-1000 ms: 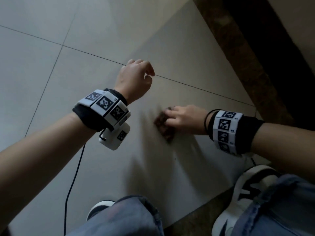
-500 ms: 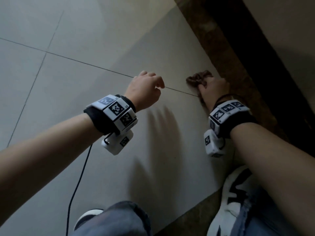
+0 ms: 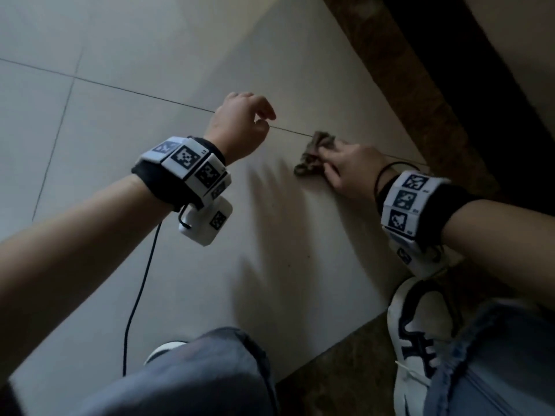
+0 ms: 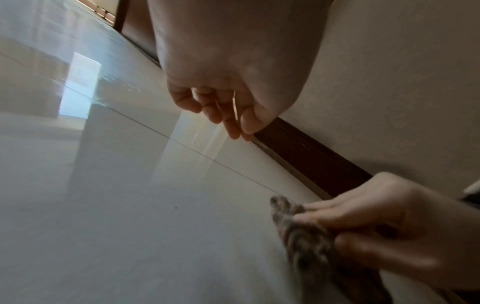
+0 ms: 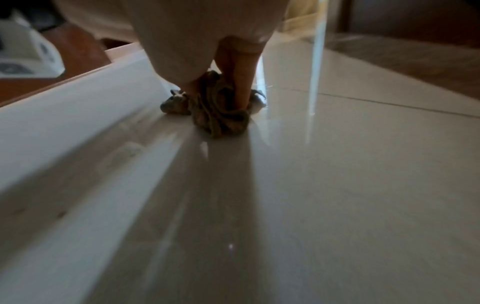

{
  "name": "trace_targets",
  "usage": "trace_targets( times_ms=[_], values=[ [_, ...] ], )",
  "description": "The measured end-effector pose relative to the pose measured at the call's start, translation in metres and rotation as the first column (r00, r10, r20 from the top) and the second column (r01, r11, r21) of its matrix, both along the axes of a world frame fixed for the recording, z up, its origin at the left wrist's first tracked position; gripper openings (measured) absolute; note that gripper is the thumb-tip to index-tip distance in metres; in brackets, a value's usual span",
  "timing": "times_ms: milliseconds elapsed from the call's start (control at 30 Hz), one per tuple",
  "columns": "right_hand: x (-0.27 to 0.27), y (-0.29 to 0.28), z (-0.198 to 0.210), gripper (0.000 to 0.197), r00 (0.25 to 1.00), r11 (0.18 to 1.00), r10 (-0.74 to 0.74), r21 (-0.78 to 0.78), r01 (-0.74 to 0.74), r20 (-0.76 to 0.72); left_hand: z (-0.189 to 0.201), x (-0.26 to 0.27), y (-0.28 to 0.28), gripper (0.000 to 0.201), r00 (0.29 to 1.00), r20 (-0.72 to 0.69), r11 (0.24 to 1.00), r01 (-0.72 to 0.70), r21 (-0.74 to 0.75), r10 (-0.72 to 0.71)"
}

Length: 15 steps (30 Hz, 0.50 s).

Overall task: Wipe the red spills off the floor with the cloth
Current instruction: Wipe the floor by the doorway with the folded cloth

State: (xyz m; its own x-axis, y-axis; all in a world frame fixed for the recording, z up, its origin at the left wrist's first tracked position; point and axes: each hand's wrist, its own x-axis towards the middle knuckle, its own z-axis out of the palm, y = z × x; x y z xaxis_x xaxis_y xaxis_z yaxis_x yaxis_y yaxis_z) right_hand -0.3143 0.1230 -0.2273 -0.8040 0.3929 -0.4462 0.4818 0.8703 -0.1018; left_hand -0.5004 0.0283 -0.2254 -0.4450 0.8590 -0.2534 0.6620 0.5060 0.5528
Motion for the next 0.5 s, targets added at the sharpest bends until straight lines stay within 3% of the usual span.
trace_targets(
  times_ms=[100,267,333,400,500],
  values=[
    [-0.009,-0.024,0.001,0.050,0.972,0.978,0.207,-0.058,-0.201,0.116,0.012,0.000,-0.017,0.031,0.997,0.026,0.997,-0.076,-0.016,0.076],
    [-0.030,-0.062,0.012,0.049,0.808,0.853,0.517,-0.096,-0.512,0.283,0.047,0.015,-0.060,0.030,0.940,0.073,0.943,-0.333,-0.028,0.334],
    [-0.024,-0.077,0.012,0.048,0.730,0.773,0.626,-0.099,-0.626,0.275,0.063,0.024,-0.079,0.030,0.915,0.073,0.917,-0.395,-0.052,0.398],
    [-0.012,-0.093,0.007,0.046,0.643,0.654,0.742,0.003,-0.756,0.189,0.077,0.031,-0.099,0.031,0.911,0.082,0.914,-0.398,-0.077,0.404],
    [0.008,-0.115,-0.010,0.047,0.612,0.616,0.787,-0.042,-0.787,0.077,0.090,0.032,-0.120,0.031,0.920,0.072,0.918,-0.376,-0.123,0.386]
  ],
)
